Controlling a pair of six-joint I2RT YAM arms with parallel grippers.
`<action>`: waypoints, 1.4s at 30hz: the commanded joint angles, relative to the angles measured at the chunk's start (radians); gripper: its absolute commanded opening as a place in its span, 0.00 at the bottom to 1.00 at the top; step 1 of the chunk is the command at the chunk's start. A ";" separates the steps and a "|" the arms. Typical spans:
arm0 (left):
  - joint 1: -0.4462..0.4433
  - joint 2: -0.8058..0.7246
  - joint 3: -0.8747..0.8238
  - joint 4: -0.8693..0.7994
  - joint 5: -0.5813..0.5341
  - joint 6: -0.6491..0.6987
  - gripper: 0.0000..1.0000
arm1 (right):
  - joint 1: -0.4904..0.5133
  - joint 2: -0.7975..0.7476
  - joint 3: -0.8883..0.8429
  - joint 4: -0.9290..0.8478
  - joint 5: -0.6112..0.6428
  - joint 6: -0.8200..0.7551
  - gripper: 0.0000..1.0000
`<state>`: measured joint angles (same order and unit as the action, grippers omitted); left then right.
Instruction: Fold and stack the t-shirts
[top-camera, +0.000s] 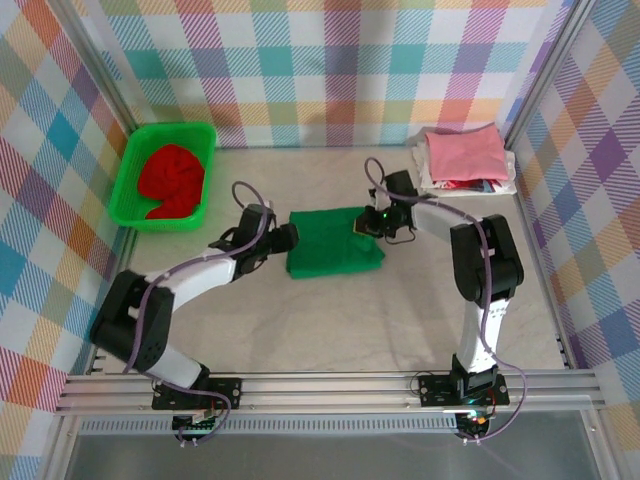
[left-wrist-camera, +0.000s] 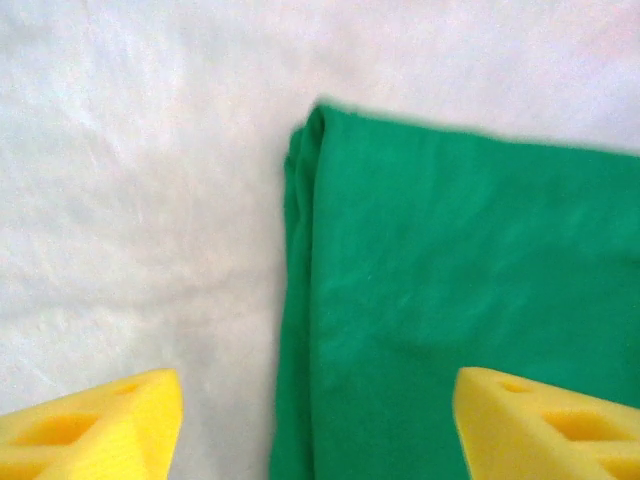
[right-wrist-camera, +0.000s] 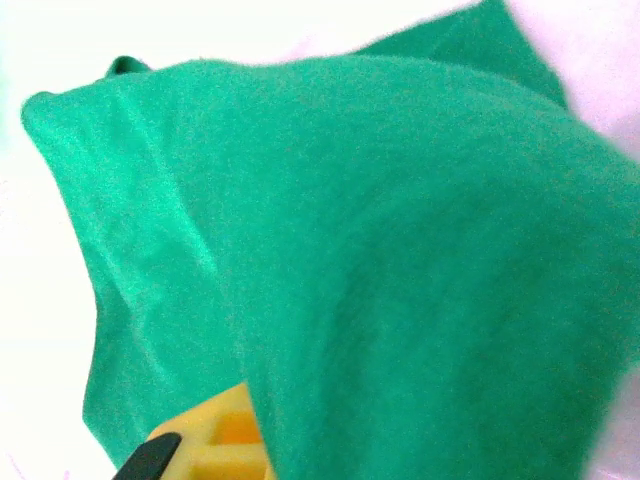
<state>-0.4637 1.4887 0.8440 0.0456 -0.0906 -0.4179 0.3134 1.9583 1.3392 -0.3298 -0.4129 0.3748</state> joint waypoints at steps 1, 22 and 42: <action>0.007 -0.071 0.053 0.010 0.019 0.080 0.79 | -0.039 -0.021 0.115 -0.209 0.084 -0.195 0.00; 0.001 -0.064 0.074 -0.019 0.119 0.127 0.81 | -0.245 0.362 1.275 -0.842 0.466 -0.697 0.00; 0.001 -0.036 0.060 -0.053 0.100 0.129 0.82 | -0.414 0.463 1.413 -0.507 0.391 -0.976 0.00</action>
<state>-0.4622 1.4452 0.9100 0.0013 0.0170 -0.2974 -0.0605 2.4046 2.7186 -0.9314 0.0067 -0.5701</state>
